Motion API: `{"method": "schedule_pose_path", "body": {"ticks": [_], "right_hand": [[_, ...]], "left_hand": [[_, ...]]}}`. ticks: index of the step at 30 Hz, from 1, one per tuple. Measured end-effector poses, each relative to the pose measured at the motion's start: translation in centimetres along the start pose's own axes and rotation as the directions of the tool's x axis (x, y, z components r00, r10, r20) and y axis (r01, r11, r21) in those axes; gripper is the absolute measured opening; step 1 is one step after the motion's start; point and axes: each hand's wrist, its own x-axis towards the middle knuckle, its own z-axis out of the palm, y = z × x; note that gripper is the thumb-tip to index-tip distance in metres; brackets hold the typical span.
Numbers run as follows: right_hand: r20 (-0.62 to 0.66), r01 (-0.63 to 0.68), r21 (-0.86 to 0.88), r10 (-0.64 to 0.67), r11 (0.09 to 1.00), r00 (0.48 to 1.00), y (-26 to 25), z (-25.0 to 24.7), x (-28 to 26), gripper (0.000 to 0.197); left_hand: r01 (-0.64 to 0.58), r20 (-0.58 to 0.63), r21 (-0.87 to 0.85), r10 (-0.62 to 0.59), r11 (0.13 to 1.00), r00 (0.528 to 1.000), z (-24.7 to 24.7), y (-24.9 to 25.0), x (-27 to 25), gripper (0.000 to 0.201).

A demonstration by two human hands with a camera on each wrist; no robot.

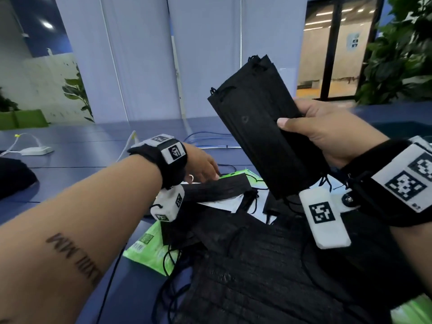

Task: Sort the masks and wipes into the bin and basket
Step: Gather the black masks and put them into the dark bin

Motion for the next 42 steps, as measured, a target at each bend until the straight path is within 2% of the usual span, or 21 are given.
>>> {"method": "schedule_pose_path", "body": {"ticks": [2, 3, 5, 7, 9, 11, 13, 15, 16, 17, 19, 21, 22, 25, 27, 32, 35, 38, 42], "right_hand": [[0.035, -0.039, -0.038, 0.041, 0.998, 0.999, 0.6, 0.3, 0.1, 0.017], [0.052, -0.055, -0.059, 0.058, 0.997, 0.997, 0.8, 0.4, 0.1, 0.018], [0.074, -0.076, -0.083, 0.082, 0.994, 0.994, 1.2, 0.6, 0.2, 0.020], [0.073, -0.091, -0.082, 0.097, 0.992, 0.993, 1.2, 0.6, 0.3, 0.020], [0.057, -0.093, -0.069, 0.097, 0.993, 0.994, 1.1, 0.4, 0.3, 0.019], [0.019, -0.079, -0.034, 0.080, 0.996, 0.997, 0.9, 0.2, 0.3, 0.017], [-0.031, -0.058, 0.014, 0.059, 0.998, 0.998, 0.7, -0.1, 0.3, 0.017], [-0.080, -0.037, 0.089, 0.044, 0.995, 0.996, 0.3, -0.3, 0.2, 0.017], [-0.104, -0.028, 0.132, 0.042, 0.991, 0.994, 0.1, -0.4, 0.1, 0.017], [-0.121, -0.021, 0.181, 0.044, 0.983, 0.992, -0.2, -0.4, 0.1, 0.017], [-0.113, -0.013, 0.300, 0.049, 0.954, 0.992, -0.6, -0.2, 0.0, 0.018], [-0.042, -0.039, 0.426, 0.062, 0.904, 0.997, -0.8, 0.5, -0.2, 0.021], [-0.003, -0.065, 0.471, 0.075, 0.880, 0.997, -0.8, 0.9, -0.3, 0.023], [0.091, -0.142, 0.516, 0.112, 0.845, 0.990, -0.5, 2.6, -0.6, 0.029], [0.091, -0.155, 0.513, 0.126, 0.844, 0.988, 0.1, 3.5, -0.5, 0.032], [0.038, -0.173, 0.540, 0.182, 0.824, 0.983, 1.1, 3.5, -0.3, 0.035], [-0.030, -0.135, 0.462, 0.168, 0.877, 0.985, 0.8, 3.0, -0.2, 0.030], [-0.091, -0.084, 0.393, 0.129, 0.916, 0.987, 0.5, 3.3, -0.4, 0.021], [-0.089, -0.032, 0.415, 0.076, 0.909, 0.993, -0.1, 4.5, -1.1, 0.014]], "left_hand": [[0.047, 0.054, 0.239, -0.061, 0.970, 0.997, 0.5, 0.3, 1.2, 0.043], [0.058, 0.079, 0.304, -0.086, 0.951, 0.993, 0.6, 0.4, 1.8, 0.046], [0.068, 0.101, 0.367, -0.113, 0.928, 0.989, 0.7, 0.0, 3.0, 0.047], [0.063, 0.076, 0.404, -0.102, 0.913, 0.992, 0.6, -0.3, 3.5, 0.037], [0.037, 0.008, 0.423, -0.044, 0.906, 0.999, -0.1, -0.6, 3.5, 0.019], [-0.007, -0.043, 0.432, 0.028, 0.902, 0.999, -1.3, -1.0, 2.9, 0.021], [-0.080, -0.090, 0.324, 0.115, 0.943, 0.989, -2.5, -1.4, 1.8, 0.025], [-0.199, -0.166, 0.012, 0.198, 0.980, 0.966, -3.6, -1.5, 0.1, 0.026], [-0.273, -0.227, -0.165, 0.232, 0.948, 0.946, -3.9, -1.5, -1.1, 0.025], [-0.350, -0.298, -0.338, 0.254, 0.874, 0.920, -3.9, -1.5, -2.2, 0.022], [-0.483, -0.411, -0.607, 0.271, 0.630, 0.870, -3.4, -1.3, -4.4, 0.013], [-0.557, -0.480, -0.738, 0.284, 0.381, 0.830, -2.3, -0.9, -6.1, 0.016], [-0.572, -0.495, -0.768, 0.300, 0.287, 0.815, -1.5, -0.5, -6.7, 0.020], [-0.551, -0.490, -0.830, 0.363, 0.083, 0.792, 1.1, 0.9, -7.3, 0.032], [-0.525, -0.471, -0.851, 0.418, 0.017, 0.777, 2.5, 1.9, -7.3, 0.037], [-0.466, -0.397, -0.885, 0.529, -0.003, 0.750, 4.3, 3.4, -7.6, 0.038], [-0.486, -0.391, -0.873, 0.546, 0.034, 0.741, 3.7, 3.0, -7.9, 0.040], [-0.507, -0.367, -0.850, 0.527, 0.145, 0.767, 3.3, 2.5, -8.2, 0.044], [-0.525, -0.362, -0.810, 0.482, 0.261, 0.798, 4.3, 2.8, -7.8, 0.045]]}}
